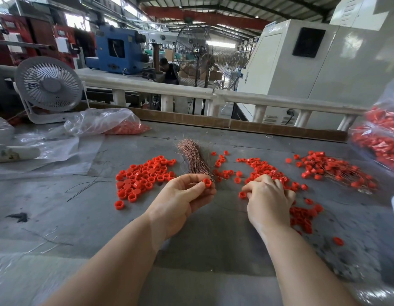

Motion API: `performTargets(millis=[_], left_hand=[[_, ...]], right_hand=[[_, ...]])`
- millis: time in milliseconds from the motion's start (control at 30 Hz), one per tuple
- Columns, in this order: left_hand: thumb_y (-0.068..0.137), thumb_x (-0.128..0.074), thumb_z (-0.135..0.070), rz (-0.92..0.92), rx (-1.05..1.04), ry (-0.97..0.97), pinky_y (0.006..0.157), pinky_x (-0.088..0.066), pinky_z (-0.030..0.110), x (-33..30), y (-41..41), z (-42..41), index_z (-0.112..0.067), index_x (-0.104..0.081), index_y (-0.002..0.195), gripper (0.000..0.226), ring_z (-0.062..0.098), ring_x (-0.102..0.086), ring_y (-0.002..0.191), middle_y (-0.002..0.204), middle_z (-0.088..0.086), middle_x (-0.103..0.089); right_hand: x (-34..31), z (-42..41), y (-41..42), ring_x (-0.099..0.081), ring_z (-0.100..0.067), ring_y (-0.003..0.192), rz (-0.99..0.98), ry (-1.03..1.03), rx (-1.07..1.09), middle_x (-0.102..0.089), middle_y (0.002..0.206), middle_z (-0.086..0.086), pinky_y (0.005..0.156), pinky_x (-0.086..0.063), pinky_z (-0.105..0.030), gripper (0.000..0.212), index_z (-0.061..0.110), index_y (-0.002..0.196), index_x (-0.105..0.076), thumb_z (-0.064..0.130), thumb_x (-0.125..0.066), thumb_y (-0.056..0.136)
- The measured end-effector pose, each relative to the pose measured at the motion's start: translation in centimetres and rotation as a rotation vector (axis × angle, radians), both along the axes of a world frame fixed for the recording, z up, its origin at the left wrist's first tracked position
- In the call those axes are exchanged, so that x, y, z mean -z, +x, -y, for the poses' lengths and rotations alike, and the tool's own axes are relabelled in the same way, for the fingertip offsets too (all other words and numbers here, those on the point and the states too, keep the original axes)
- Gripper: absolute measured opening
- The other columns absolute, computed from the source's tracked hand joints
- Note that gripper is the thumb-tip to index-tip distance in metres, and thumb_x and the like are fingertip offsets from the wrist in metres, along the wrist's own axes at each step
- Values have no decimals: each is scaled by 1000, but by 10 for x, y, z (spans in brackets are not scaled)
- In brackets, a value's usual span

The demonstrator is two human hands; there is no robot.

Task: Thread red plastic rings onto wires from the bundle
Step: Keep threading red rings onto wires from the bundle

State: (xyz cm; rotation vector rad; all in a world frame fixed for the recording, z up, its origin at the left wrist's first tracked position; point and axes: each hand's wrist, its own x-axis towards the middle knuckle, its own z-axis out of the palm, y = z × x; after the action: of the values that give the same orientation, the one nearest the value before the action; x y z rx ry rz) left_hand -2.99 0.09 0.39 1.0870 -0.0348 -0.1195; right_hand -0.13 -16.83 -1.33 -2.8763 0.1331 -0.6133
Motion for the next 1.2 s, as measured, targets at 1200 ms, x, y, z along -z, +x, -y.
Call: performTargets(millis=[1200], left_hand=[[91,-45,5,-23,26,-75,70,-57,25,0,0,-1,-1,-60,87,16,13,-66,64,69,8,-67]], right_hand=[[1,0,2,-41,-15,109,13,-45,13,-57,107,10,83,-17,-32,17,32,97,-63,18,-54,91]])
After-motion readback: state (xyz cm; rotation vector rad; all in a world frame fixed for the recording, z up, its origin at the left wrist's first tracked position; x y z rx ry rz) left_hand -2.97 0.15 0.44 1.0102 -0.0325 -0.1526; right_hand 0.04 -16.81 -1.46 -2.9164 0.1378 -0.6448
